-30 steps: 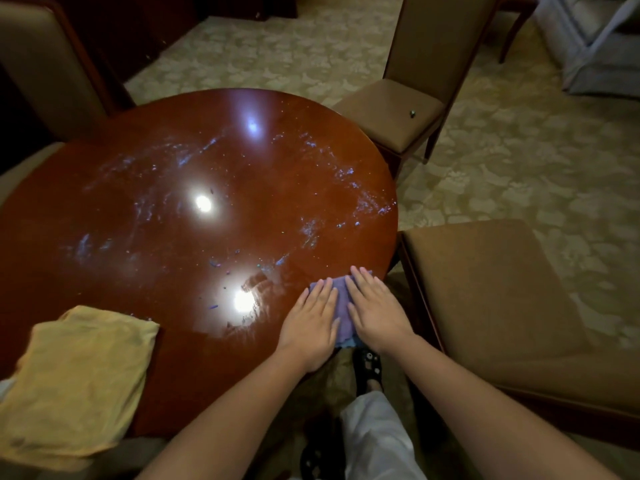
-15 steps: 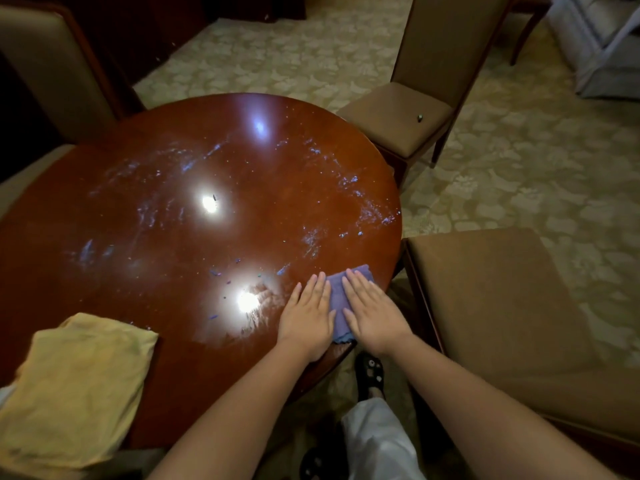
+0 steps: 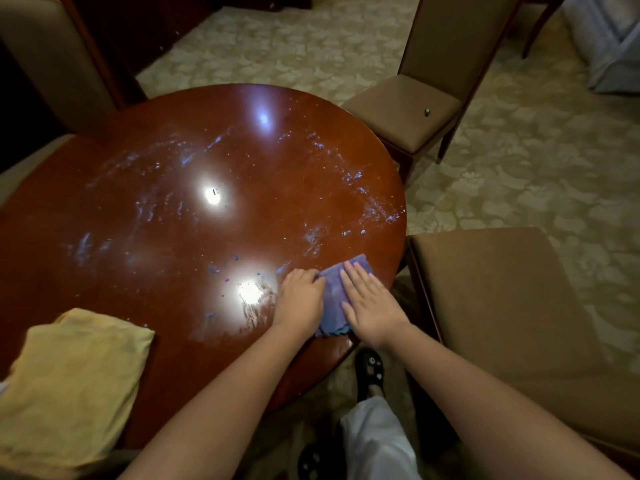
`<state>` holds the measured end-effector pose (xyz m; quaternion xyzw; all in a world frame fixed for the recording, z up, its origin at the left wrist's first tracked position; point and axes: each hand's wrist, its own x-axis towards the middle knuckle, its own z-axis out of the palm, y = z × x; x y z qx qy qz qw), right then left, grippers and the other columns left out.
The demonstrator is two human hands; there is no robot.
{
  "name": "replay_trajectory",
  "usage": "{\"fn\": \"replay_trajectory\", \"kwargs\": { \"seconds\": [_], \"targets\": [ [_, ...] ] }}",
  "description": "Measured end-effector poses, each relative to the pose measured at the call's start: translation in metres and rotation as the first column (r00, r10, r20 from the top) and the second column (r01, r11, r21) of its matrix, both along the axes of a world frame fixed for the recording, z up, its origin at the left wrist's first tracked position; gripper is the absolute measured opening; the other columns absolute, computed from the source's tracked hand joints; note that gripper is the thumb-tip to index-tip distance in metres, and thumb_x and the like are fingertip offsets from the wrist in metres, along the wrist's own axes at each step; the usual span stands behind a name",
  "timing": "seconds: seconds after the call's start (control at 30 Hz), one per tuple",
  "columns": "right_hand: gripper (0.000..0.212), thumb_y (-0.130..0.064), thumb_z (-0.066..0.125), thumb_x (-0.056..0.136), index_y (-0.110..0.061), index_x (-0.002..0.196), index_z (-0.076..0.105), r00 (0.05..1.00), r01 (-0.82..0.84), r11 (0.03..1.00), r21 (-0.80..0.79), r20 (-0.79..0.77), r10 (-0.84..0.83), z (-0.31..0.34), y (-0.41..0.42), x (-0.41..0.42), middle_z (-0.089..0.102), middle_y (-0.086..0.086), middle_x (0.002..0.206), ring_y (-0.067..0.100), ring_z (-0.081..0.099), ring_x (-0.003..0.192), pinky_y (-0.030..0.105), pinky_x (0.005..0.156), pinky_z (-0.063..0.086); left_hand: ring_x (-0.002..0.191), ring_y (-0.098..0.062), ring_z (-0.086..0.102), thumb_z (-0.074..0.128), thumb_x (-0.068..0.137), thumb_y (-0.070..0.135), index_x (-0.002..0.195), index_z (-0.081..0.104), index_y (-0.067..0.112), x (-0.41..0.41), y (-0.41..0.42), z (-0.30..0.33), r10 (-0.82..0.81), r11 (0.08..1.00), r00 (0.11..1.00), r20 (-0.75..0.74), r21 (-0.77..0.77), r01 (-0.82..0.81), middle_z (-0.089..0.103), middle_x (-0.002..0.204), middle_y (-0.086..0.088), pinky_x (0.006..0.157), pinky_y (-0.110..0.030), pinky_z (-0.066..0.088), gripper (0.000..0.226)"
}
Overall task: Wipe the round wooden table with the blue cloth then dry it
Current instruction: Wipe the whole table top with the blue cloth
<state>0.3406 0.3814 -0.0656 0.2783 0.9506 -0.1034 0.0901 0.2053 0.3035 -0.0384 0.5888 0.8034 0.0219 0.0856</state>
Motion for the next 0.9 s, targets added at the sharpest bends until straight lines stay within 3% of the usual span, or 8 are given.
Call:
{"fn": "replay_trajectory", "kwargs": {
  "seconds": [0.1,0.27,0.4,0.5,0.57,0.63,0.77,0.9],
  "targets": [
    [0.075,-0.048,-0.026,0.071,-0.014,0.138,-0.023,1.000,-0.017,0.999,-0.046,0.010,0.018,0.001,-0.014,0.011,-0.031,0.000,0.144,0.011,-0.031,0.133,0.025,0.108,-0.022,0.103,-0.022,0.048,0.045,0.093,0.012,0.104,0.059,0.017,-0.001,0.006,0.012,0.159,0.987,0.985,0.073,-0.006,-0.159,0.063,0.107,-0.004,0.085,-0.030,0.036,0.018],
    [0.087,-0.056,-0.034,0.069,-0.012,0.143,-0.020,1.000,-0.013,0.999,-0.047,0.012,0.014,-0.002,0.000,0.001,-0.025,0.001,0.152,0.011,-0.028,0.136,0.025,0.109,-0.020,0.110,-0.025,0.050,0.045,0.095,0.012,0.117,0.055,0.011,0.007,0.015,0.014,0.229,0.967,0.973,0.006,-0.112,-0.227,0.051,0.119,-0.008,0.089,-0.033,0.042,0.023],
    [0.090,-0.047,-0.028,0.067,-0.009,0.148,-0.015,1.000,-0.008,1.000,-0.023,0.009,0.008,0.004,0.000,-0.009,-0.027,0.001,0.150,0.017,-0.018,0.145,0.027,0.109,-0.019,0.098,-0.024,0.057,0.043,0.097,0.013,0.109,0.053,0.009,0.003,0.014,0.012,0.387,0.920,0.912,0.139,-0.124,-0.371,0.056,0.110,-0.009,0.073,-0.031,0.044,0.016],
    [0.082,-0.049,-0.023,0.077,-0.005,0.145,-0.010,0.999,-0.035,0.996,-0.082,-0.010,0.034,0.005,-0.018,0.005,-0.021,0.005,0.147,0.023,-0.012,0.145,0.034,0.110,-0.017,0.091,-0.028,0.061,0.043,0.097,0.016,0.103,0.055,0.009,0.002,0.006,0.008,0.401,0.916,0.886,0.234,-0.122,-0.383,0.061,0.103,-0.010,0.075,-0.037,0.052,0.015],
    [0.078,-0.047,-0.015,0.094,0.001,0.144,0.021,0.999,-0.048,0.998,-0.032,0.011,0.048,0.003,-0.014,0.006,0.013,0.013,0.153,0.029,0.023,0.143,0.045,0.114,0.010,0.092,-0.030,0.061,0.046,0.096,0.023,0.101,0.056,0.008,0.001,0.002,0.007,0.393,0.919,0.880,0.267,-0.096,-0.382,0.062,0.103,-0.012,0.075,-0.038,0.051,0.019],
    [0.080,-0.042,-0.010,0.099,0.001,0.136,0.046,1.000,-0.006,1.000,0.008,-0.015,0.007,0.002,0.000,-0.008,0.039,0.014,0.146,0.026,0.045,0.133,0.041,0.106,0.034,0.093,-0.032,0.061,0.050,0.094,0.022,0.098,0.057,0.005,-0.002,0.003,0.007,0.401,0.914,0.870,0.286,-0.057,-0.402,0.062,0.101,-0.015,0.075,-0.037,0.048,0.019],
    [0.095,-0.048,-0.024,0.067,-0.008,0.152,-0.005,1.000,-0.014,0.995,-0.095,0.002,0.015,0.007,0.014,-0.037,-0.017,0.003,0.157,0.018,-0.012,0.147,0.030,0.115,-0.010,0.091,-0.034,0.059,0.051,0.092,0.017,0.092,0.057,0.004,-0.010,0.011,0.011,0.418,0.900,0.859,0.295,-0.005,-0.436,0.062,0.097,-0.016,0.072,-0.037,0.046,0.015],
    [0.086,-0.049,-0.012,0.078,-0.006,0.151,0.004,0.998,-0.051,0.995,-0.087,-0.033,0.048,0.001,-0.007,-0.019,-0.017,0.003,0.150,0.020,-0.012,0.145,0.034,0.116,-0.008,0.091,-0.032,0.060,0.048,0.093,0.016,0.097,0.058,0.007,-0.007,0.003,0.010,0.408,0.909,0.872,0.271,-0.025,-0.417,0.060,0.102,-0.013,0.075,-0.037,0.048,0.014]
  ]
}}
